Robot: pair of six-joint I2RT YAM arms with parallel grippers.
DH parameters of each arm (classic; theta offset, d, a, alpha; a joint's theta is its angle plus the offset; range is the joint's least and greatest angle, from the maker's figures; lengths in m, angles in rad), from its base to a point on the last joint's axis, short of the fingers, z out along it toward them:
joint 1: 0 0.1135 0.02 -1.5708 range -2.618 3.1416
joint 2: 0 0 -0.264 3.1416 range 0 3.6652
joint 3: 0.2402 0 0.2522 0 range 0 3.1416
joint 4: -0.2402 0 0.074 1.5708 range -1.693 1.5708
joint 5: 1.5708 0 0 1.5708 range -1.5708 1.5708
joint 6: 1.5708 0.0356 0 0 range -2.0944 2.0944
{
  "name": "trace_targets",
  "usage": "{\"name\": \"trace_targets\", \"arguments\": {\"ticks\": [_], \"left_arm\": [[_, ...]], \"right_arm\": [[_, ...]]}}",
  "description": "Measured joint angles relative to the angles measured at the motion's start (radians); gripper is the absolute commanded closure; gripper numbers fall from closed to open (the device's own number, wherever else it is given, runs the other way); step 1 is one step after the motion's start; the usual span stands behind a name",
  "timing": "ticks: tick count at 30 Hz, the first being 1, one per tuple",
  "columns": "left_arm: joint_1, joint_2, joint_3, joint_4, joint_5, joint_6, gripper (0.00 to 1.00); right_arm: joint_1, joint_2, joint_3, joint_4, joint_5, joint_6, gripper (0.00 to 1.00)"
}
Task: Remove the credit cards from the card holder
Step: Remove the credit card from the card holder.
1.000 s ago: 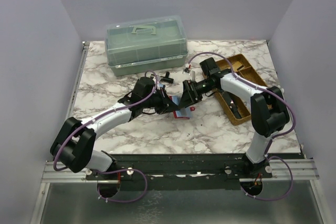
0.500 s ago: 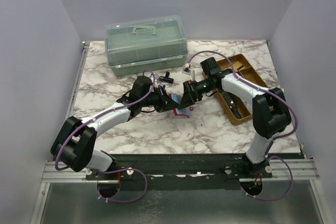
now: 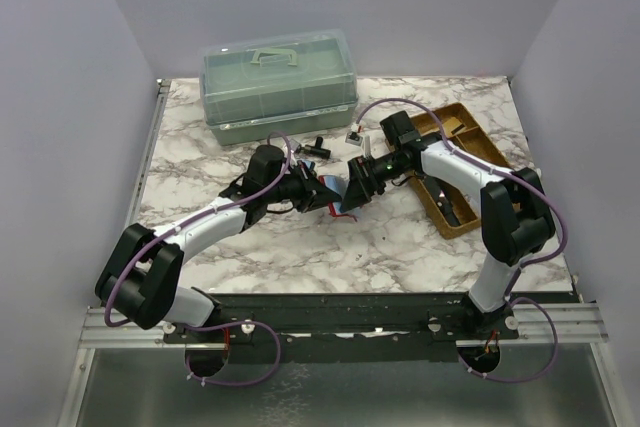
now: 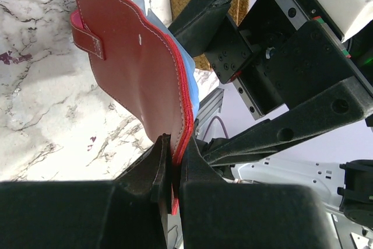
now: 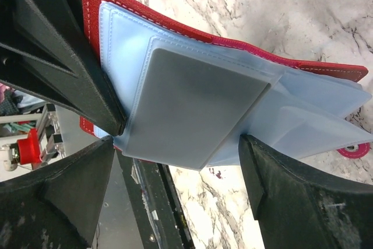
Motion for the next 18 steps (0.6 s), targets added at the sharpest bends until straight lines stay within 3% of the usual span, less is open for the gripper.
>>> {"name": "trace_targets", "arguments": {"ticks": [9,13,18], "left_arm": [[0.006,-0.008,-0.014,0.006,0.000,-0.002,1.00],[0.008,-0.039,-0.033,0.006,0.000,-0.001,1.00],[0.015,-0.056,-0.038,-0.011,-0.001,0.009,1.00]], "right_arm": [[0.002,-0.018,-0.003,0.000,0.042,0.023,0.20],[0.002,-0.036,-0.008,0.001,0.054,0.029,0.31],[0.006,-0.037,-0.008,0.000,0.054,0.037,0.32]]}}
